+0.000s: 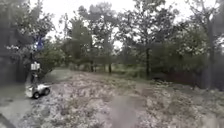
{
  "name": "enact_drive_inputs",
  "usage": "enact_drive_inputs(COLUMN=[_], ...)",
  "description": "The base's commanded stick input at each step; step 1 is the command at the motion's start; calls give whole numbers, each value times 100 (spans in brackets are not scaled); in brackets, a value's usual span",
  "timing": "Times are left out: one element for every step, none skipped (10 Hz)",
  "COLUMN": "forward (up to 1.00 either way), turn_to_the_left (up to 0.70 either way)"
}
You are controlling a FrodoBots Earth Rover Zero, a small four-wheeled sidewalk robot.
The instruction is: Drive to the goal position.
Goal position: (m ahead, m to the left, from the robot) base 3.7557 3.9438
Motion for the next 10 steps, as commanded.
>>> enact_drive_inputs(forward=[50, 50, 50, 50, 50, 50, 50, 50, 50, 50], turn_to_the_left=[0, 0, 0, 15, 50, 50, 31, 0, 0, 0])
